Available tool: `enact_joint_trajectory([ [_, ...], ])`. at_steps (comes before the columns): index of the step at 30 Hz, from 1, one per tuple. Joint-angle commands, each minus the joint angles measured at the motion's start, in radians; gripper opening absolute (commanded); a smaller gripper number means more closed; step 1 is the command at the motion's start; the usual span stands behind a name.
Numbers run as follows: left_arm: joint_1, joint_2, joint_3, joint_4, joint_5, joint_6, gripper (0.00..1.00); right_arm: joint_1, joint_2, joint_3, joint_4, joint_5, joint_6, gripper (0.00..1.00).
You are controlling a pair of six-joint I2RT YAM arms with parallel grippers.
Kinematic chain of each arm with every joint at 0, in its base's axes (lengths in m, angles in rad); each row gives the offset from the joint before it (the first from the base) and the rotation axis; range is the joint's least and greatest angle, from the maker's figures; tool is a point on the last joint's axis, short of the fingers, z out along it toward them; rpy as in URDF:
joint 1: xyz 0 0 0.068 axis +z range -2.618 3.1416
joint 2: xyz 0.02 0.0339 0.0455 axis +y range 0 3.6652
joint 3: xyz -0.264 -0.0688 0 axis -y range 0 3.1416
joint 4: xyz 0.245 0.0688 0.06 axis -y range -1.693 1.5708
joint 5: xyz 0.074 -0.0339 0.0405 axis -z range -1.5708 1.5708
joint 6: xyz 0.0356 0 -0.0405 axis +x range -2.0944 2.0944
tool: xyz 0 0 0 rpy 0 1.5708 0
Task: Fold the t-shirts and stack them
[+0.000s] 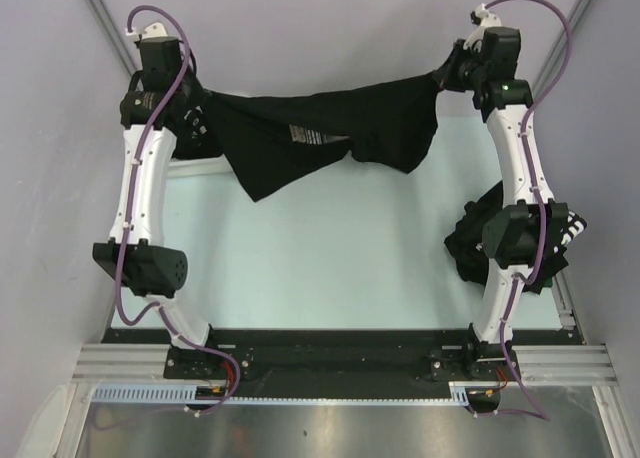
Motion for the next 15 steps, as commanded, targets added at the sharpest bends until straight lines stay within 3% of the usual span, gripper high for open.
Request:
enact_joint_trajectory([
  [1, 0.029, -0.093, -0.04, 0.031, 0.027, 0.024, 0.0, -0.004, -0.009, -0.033, 0.009, 0.014, -0.013, 0.0],
  [11, 0.03, -0.302, -0.408, 0.069, 0.063, 0.05, 0.0, -0.01, -0.012, -0.126, 0.03, 0.0, -0.01, 0.0],
  [15, 0.029, -0.34, -0.424, 0.06, 0.075, 0.045, 0.0, -0.012, -0.021, -0.057, -0.011, -0.036, 0.011, 0.0],
])
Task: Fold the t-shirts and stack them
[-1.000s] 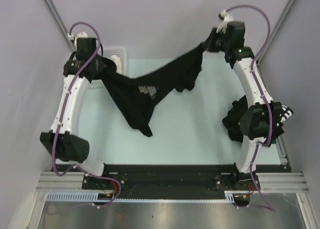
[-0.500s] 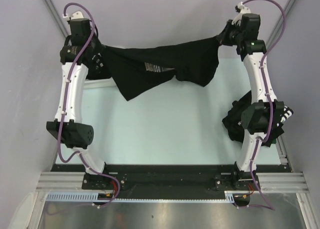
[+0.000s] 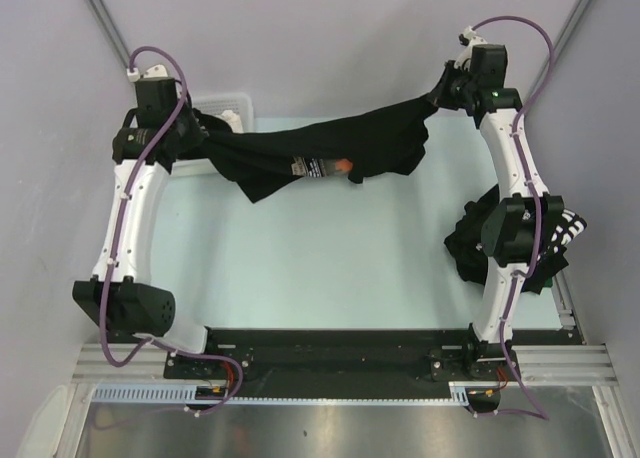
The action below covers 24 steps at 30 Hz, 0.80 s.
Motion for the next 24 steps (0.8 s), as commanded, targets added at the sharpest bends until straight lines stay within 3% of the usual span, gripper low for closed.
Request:
enact_joint_trajectory([
  [1, 0.005, -0.08, -0.009, 0.042, 0.018, 0.018, 0.0, -0.005, -0.056, 0.07, 0.013, -0.037, 0.01, 0.0],
  [9, -0.004, -0.243, -0.007, -0.022, -0.097, 0.006, 0.0, -0.004, -0.384, -0.169, 0.038, -0.034, 0.049, 0.0],
  [12, -0.055, -0.344, -0.036, -0.047, -0.166, 0.0, 0.0, 0.007, -0.515, -0.285, 0.041, -0.002, 0.06, 0.0],
  [17, -0.124, -0.621, -0.188, -0.03, -0.159, -0.039, 0.0, 0.068, -0.846, -0.543, 0.0, 0.084, 0.059, 0.0],
  [20, -0.124, -0.773, -0.205, -0.058, -0.139, -0.053, 0.0, 0.071, -0.981, -0.571, -0.086, 0.092, 0.096, 0.0],
  [24, -0.125, -0.815, -0.109, -0.212, -0.188, -0.017, 0.0, 0.074, -1.081, -0.565, -0.226, 0.115, 0.113, 0.0],
])
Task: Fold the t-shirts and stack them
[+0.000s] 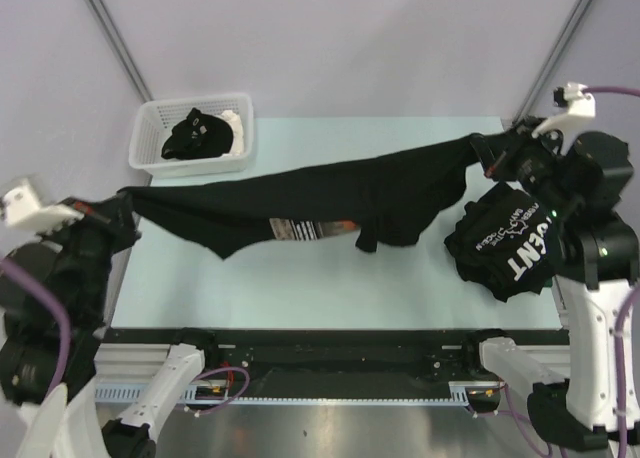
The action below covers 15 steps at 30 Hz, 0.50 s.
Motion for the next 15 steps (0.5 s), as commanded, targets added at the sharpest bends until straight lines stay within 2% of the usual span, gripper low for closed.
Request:
enact_joint_trajectory([
  [1, -0.003, -0.018, 0.095, -0.116, -0.066, 0.017, 0.0, 0.001, -0.07, -0.005, -0.128, 0.068, 0.029, 0.0],
  [4, -0.003, 0.012, 0.11, -0.13, -0.097, 0.021, 0.0, 0.001, -0.064, -0.02, -0.146, 0.085, 0.006, 0.0],
  [8, -0.003, 0.052, -0.01, -0.069, -0.164, -0.021, 0.0, -0.002, 0.026, -0.052, -0.072, 0.092, -0.041, 0.0],
  [11, -0.003, 0.1, -0.116, 0.094, -0.172, -0.013, 0.0, -0.013, 0.149, -0.08, 0.01, 0.098, -0.112, 0.0],
  [15, 0.0, 0.213, -0.203, 0.216, -0.219, 0.034, 0.0, -0.019, 0.401, -0.089, 0.134, 0.104, -0.181, 0.0],
])
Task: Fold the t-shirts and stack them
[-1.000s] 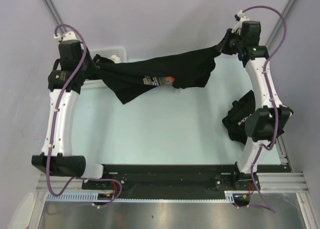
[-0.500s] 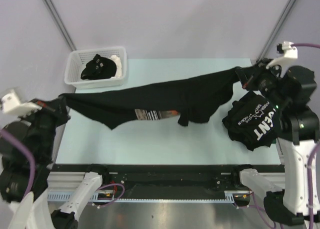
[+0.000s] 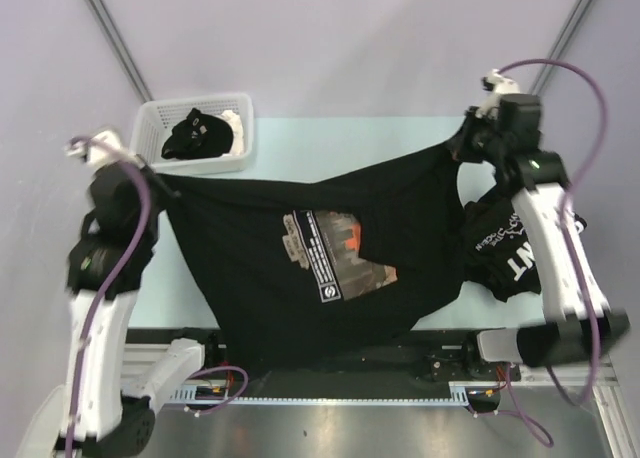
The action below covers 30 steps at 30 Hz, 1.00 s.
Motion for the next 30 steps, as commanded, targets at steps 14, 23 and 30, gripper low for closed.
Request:
enact_joint_trajectory([
  [14, 0.008, 0.413, -0.151, 0.409, -0.138, 0.139, 0.0, 0.003, 0.734, 0.242, 0.414, -0.026, -0.09, 0.0],
  [23, 0.033, 0.576, -0.119, 0.46, -0.087, 0.191, 0.02, 0.017, 0.993, 0.532, 0.387, -0.032, -0.069, 0.0],
  [30, 0.033, 0.68, -0.074, 0.471, -0.09, 0.168, 0.3, 0.022, 1.094, 0.589, 0.398, 0.0, -0.057, 0.48],
])
